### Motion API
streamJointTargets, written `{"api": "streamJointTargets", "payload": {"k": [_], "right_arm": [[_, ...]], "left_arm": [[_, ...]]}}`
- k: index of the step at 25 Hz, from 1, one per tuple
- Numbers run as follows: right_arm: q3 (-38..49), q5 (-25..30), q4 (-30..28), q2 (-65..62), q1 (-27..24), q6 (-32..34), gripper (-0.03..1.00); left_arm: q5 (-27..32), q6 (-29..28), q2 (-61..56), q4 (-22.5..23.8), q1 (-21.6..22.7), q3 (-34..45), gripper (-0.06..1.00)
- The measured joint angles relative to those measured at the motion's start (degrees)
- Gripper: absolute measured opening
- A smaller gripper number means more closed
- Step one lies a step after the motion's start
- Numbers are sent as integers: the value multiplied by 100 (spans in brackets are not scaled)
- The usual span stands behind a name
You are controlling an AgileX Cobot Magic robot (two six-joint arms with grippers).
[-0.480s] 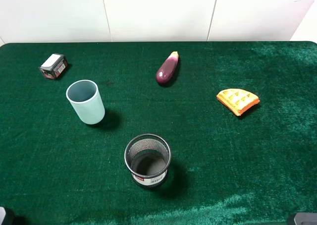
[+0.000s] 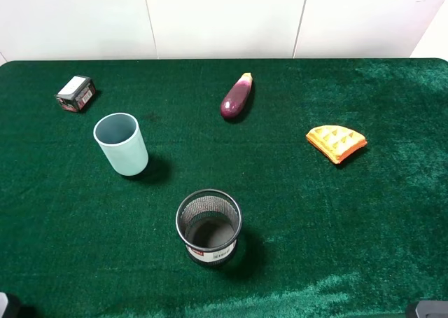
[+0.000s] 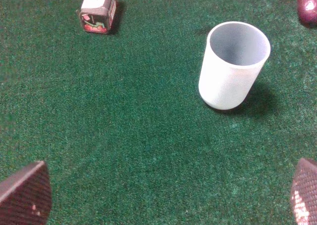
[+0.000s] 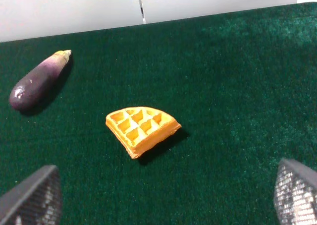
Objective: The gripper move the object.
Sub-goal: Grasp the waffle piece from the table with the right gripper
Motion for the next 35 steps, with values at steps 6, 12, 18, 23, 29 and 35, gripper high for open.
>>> {"api": "streamJointTargets", "payload": {"k": [6,12,18,23,29,35], "right_arm": [[0,0,0,0,0,0,65],[0,0,0,0,0,0,65],[0,5,0,0,0,0,65],[-159,150,0,487,0,0,65],[-608,313,69,1670,0,0,65],[-960,346,212,2741,0,-66,65]], "left_arm": [[0,0,0,0,0,0,98],[0,0,0,0,0,0,98],[0,0,0,0,0,0,98],[0,0,0,0,0,0,98],[0,0,0,0,0,0,98],[0,0,0,0,0,0,98]]}}
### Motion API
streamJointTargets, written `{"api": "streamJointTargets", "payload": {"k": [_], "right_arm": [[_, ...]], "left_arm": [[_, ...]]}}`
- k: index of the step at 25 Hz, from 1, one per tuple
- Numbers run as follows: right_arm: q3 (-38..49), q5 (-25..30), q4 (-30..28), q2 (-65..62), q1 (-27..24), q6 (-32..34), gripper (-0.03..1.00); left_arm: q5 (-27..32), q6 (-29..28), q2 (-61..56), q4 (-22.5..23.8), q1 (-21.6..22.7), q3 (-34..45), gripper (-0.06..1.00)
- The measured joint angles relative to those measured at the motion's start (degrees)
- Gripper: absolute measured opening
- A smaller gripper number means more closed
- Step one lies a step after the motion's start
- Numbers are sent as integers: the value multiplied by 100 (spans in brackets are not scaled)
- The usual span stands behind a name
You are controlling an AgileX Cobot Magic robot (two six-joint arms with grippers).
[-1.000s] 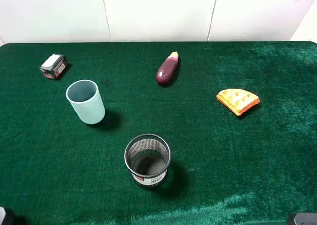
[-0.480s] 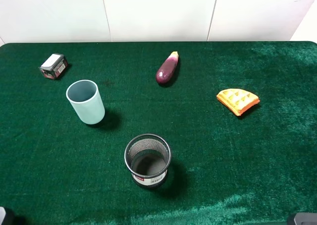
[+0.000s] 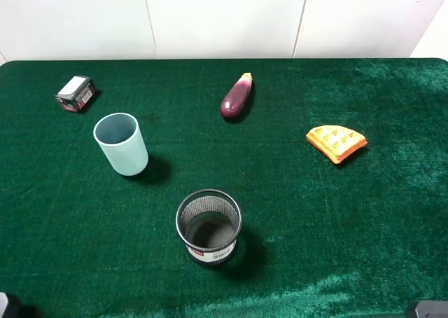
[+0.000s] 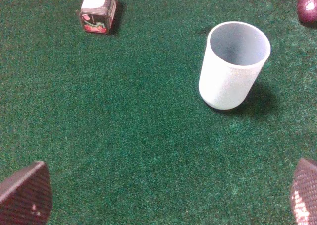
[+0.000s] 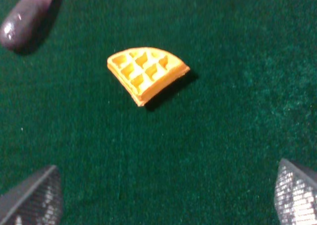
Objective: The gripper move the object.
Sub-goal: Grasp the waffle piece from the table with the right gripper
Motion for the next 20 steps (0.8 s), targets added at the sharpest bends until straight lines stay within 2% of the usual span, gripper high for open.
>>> {"api": "streamJointTargets", "payload": {"k": [11,15,20], "right_arm": [[-650,-18,14,1555,0,-486,68],[-817,-182,-2,2036,0,-795,69],[-842,-637,-6,2751,0,-1339,70]], "left_arm": [[0,0,0,0,0,0,98],[0,0,0,0,0,0,98],[0,0,0,0,0,0,98]]}}
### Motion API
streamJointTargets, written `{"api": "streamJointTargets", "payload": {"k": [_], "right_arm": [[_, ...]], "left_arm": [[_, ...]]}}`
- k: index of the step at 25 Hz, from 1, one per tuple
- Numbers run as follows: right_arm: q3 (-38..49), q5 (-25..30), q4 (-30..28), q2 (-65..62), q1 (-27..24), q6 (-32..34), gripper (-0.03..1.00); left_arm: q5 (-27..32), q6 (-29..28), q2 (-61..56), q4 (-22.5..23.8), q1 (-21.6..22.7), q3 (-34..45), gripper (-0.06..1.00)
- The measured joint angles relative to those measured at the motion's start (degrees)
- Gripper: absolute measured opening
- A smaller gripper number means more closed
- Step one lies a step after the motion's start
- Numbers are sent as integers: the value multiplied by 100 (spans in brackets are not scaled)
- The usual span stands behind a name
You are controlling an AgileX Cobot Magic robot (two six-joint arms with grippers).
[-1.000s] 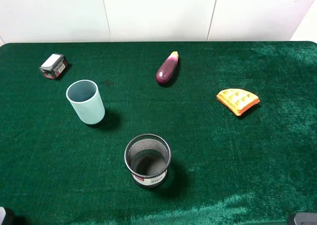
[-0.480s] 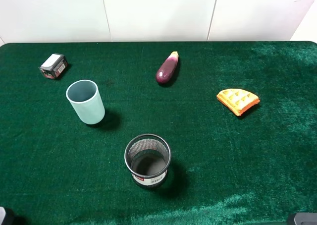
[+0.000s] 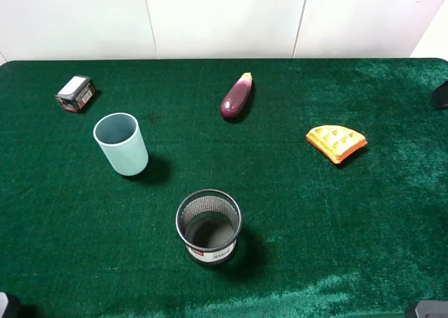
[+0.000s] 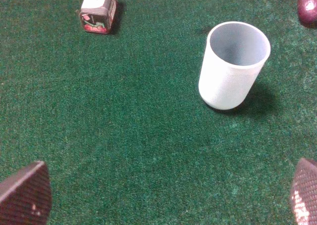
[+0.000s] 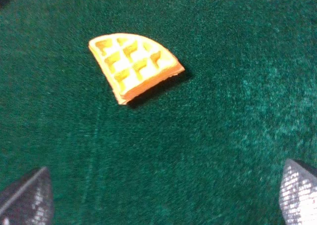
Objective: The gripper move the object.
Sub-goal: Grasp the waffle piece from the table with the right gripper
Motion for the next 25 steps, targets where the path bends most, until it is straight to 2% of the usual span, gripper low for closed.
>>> {"api": "streamJointTargets", "payload": {"k": [10,21,25], "right_arm": [[-16,-822,74,1507,0,-1138,70],[-643,-963,133,2869,12,-1947,70],[-825,-1014,32,3359,219,-2120,70]], "left_arm": [[0,0,0,0,0,0,98],[0,0,0,0,0,0,98],[0,0,0,0,0,0,98]]}}
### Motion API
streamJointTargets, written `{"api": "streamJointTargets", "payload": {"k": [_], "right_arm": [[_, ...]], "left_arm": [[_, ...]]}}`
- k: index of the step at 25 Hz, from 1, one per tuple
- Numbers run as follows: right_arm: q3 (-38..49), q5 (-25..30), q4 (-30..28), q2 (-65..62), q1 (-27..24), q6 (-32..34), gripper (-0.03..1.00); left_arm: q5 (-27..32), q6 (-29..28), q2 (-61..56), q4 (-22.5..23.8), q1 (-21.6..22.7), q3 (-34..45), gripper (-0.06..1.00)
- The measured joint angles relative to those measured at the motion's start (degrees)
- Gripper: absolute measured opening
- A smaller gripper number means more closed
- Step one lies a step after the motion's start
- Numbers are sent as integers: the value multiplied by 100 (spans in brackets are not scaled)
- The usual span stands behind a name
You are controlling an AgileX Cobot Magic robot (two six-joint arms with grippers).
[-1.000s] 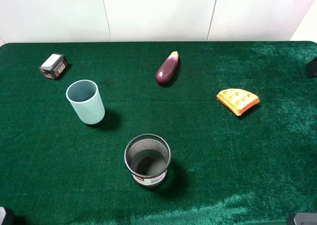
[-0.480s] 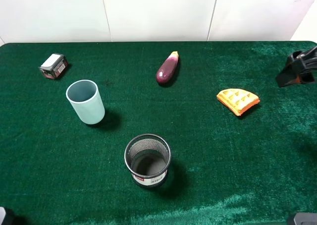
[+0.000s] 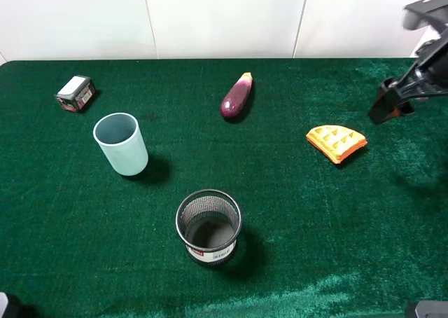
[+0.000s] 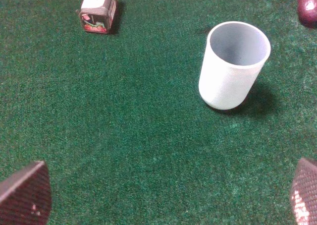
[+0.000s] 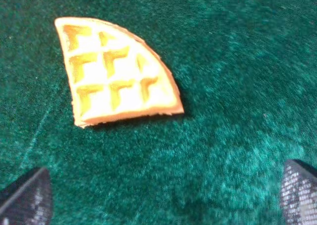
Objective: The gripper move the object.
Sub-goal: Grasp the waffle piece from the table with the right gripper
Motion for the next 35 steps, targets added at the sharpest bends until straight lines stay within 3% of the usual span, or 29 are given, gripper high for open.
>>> {"api": "streamJointTargets", "payload": {"k": [13,35], "right_arm": [[-169,-573,-139,1162,593,-295,70],[-453,-986,25,2032,594,-432,70]], "left_arm": [[0,0,0,0,0,0,98],[0,0,0,0,0,0,98]]}}
